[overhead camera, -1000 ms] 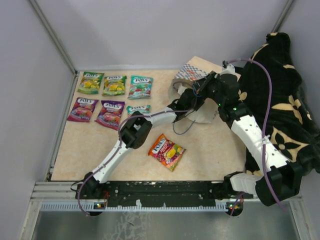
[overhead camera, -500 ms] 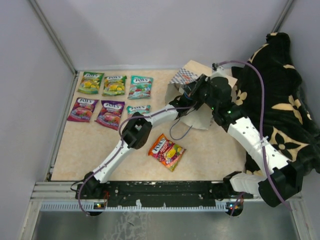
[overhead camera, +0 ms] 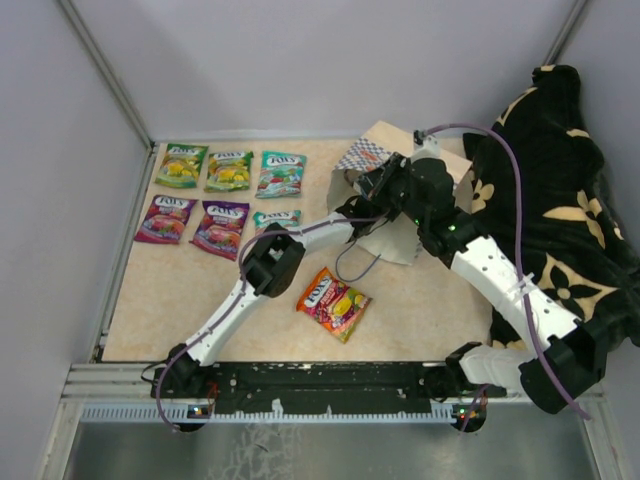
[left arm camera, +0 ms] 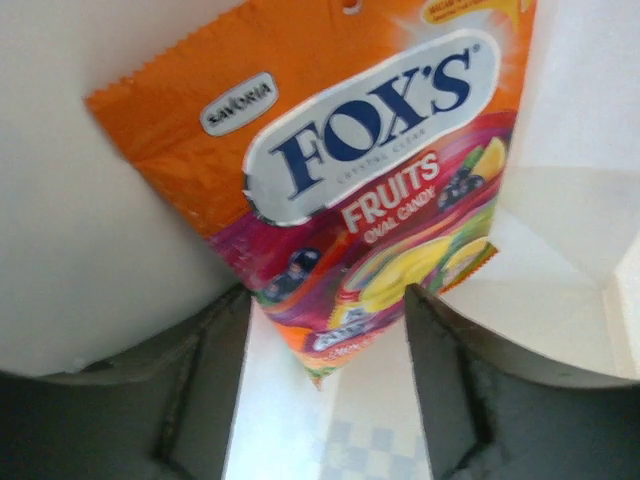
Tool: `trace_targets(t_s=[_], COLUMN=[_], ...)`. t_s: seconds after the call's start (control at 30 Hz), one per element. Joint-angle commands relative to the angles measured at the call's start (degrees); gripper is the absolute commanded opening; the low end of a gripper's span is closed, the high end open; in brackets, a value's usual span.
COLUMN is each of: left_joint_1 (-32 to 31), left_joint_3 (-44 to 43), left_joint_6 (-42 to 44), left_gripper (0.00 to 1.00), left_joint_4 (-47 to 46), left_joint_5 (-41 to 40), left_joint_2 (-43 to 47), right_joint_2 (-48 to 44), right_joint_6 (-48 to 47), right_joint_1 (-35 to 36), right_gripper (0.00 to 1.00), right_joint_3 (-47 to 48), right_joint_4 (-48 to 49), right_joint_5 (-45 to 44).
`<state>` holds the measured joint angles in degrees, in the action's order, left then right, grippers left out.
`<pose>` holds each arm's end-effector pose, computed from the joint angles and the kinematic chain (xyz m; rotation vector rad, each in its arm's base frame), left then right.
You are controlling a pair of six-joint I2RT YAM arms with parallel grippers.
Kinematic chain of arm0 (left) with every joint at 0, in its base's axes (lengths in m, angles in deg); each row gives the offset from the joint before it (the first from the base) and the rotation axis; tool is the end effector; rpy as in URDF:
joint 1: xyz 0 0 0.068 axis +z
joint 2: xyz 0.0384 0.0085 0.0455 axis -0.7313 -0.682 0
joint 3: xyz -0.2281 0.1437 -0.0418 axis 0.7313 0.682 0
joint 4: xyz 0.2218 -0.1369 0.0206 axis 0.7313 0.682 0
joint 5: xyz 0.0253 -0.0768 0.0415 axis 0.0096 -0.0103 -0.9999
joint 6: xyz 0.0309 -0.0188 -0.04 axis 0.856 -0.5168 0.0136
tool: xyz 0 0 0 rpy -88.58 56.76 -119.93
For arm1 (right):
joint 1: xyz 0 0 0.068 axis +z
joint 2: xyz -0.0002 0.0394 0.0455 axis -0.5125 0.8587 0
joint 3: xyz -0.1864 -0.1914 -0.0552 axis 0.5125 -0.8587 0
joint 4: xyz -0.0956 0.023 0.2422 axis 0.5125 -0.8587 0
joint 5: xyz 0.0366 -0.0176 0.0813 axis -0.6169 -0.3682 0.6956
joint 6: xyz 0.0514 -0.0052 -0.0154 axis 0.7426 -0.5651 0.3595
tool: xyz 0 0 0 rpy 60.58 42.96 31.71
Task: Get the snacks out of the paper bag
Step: Take out the snack from the paper bag.
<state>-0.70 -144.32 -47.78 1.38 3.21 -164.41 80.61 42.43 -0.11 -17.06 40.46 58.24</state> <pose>0.4128 -0.4420 0.1184 -0.7672 2.0053 -1.2302 0.2415 0.1422 0.3750 0.2334 1.8454 0.9003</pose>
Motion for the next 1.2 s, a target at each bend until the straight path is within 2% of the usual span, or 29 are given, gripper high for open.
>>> trace_targets(t_s=[0.0,0.1,0.2,0.47,0.67,0.93,1.03,1.17], left_joint_1=[0.83,0.86,0.98,1.37,1.38,1.16,1.3,1.56], left_joint_3=[4.9,7.09,8.21,11.25,16.85,34.07,42.68,49.57], left_joint_6=[3.28,5.16,6.65,10.29,13.27,21.58,25.49,33.16], left_gripper=[0.59,0.39,0.24,0.0,0.0,0.0,0.0,0.0], left_joint_4=[-1.33,-4.0,-5.5,-8.44,-13.31,-22.36,-24.56,-25.81], left_joint_5=[-2.08,-2.4,-2.54,-3.73,-3.1,-0.01,0.57,3.05], left_joint_2=[3.73,5.29,6.28,9.06,12.94,26.42,32.31,39.22], right_joint_2=[-2.87,-2.9,-3.08,-3.75,-3.65,0.13,2.68,4.24], right_joint_6=[-0.58,-1.23,-1.68,-2.67,-3.99,-11.08,-11.37,-15.19], right_joint_1=[1.01,1.01,1.0,1.01,0.94,-0.06,-4.33,-6.85], right_gripper=[0.0,0.0,0.0,0.0,0.02,0.04,0.03,0.03], right_joint_3=[2.09,2.5,2.84,3.07,3.52,6.4,7.26,8.35], right_joint_4=[2.75,2.63,2.36,1.9,2.0,2.21,2.39,1.38], right_joint_5=[-1.49,-2.01,-2.42,-3.5,-5.08,-11.13,-4.27,-2.46])
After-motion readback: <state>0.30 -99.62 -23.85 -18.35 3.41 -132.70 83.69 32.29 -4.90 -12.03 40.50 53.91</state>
